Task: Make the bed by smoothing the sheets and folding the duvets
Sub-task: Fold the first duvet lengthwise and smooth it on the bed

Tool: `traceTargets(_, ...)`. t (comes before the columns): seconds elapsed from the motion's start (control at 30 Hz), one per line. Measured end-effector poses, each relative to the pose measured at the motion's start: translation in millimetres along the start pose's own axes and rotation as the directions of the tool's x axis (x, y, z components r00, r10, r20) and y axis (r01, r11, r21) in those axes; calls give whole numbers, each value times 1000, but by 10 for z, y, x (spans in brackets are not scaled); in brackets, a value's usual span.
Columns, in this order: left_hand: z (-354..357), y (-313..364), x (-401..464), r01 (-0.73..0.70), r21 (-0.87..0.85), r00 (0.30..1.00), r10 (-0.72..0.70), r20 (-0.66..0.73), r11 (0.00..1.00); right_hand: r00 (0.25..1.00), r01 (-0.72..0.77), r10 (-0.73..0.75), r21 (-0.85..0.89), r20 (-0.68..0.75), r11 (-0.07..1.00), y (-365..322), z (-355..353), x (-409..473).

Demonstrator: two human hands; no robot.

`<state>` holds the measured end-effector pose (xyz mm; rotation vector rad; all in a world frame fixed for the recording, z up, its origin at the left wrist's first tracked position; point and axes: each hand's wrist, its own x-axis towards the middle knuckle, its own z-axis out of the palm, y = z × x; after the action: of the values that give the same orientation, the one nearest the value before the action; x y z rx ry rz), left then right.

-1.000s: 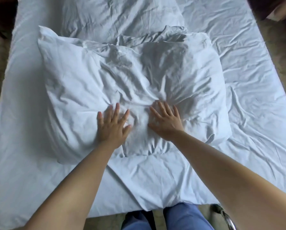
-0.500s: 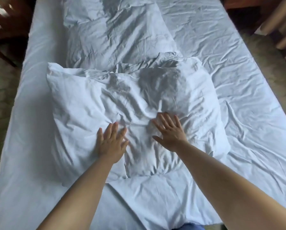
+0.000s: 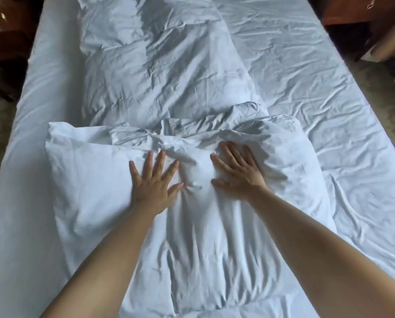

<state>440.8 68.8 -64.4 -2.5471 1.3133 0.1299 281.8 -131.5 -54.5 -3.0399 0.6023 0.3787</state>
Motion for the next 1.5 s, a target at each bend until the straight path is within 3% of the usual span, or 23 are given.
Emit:
traceTargets(0.17,324,-372,445,-25,-59,998,21,-67,998,996,-83,82,59,23,995,283,175,411)
traceTargets(0.3,663,-531,645,15,-157,999,-21,-37,988,994,-108,107,95,13,990,333,446,741)
traceTargets(0.53,1034,-551,989,104,-325,990,-67,123,940,990,-118,97,213,107,970,364,793,1123)
traceTargets(0.63,908,-532,1107,157,-317,944,-48,326,935,953,-212,143,253,266,944,311,664,1237)
traceTargets(0.73,717,-553,1070,147,-343,925,-6,380,928,930,-315,237,276,283,908,5,483,1171)
traceTargets(0.8,597,-633,961,91,-354,942,35,335,931,944,-284,206,316,259,905,-305,360,1056)
traceTargets(0.93,368,-941,621,-151,-254,987,161,18,955,970,-164,74,398,231,902,-1015,178,961)
traceTargets(1.17,229,-1432,152,-98,-118,967,67,-245,988,980,-70,3,333,199,940,-1807,33,1064)
traceTargets(1.33,526,-1590,11,116,-148,972,-143,-187,982,980,16,-80,332,181,943,-2255,-20,1206)
traceTargets(1.5,984,-1640,144,181,-207,974,-205,-100,962,994,-14,-10,215,110,976,-2101,202,1397)
